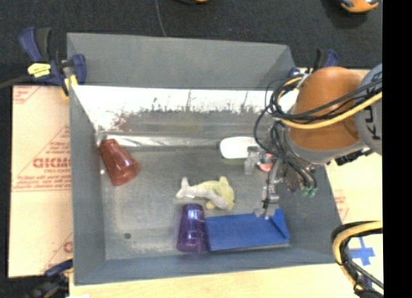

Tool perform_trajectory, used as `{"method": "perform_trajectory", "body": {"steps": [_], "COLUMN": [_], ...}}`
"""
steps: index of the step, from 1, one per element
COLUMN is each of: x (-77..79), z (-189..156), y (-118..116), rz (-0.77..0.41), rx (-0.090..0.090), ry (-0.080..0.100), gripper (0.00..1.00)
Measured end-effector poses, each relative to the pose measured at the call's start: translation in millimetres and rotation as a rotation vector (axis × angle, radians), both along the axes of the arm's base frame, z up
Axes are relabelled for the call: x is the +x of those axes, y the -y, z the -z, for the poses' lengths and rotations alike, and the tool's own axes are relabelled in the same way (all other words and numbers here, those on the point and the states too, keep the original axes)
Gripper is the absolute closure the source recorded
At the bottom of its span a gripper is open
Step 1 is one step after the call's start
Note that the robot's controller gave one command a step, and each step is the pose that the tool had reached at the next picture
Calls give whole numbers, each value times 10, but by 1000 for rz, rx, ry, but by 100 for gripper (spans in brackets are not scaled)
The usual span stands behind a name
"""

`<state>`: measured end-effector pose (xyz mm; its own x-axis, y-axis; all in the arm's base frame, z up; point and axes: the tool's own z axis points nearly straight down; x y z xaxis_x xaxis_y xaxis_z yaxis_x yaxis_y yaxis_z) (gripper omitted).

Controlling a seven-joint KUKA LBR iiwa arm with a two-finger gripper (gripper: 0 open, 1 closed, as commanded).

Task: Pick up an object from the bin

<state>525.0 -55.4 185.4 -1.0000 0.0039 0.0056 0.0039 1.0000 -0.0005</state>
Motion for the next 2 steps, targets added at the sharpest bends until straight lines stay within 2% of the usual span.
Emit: {"method": "perform_trajectory", "body": {"steps": [1,2], "x": [20,409], "z": [-47,-400], "y": [-6,-771], "rz": [-3,-47], "rx": [-1,-1], "ry": [8,10], "gripper": [0,0]}}
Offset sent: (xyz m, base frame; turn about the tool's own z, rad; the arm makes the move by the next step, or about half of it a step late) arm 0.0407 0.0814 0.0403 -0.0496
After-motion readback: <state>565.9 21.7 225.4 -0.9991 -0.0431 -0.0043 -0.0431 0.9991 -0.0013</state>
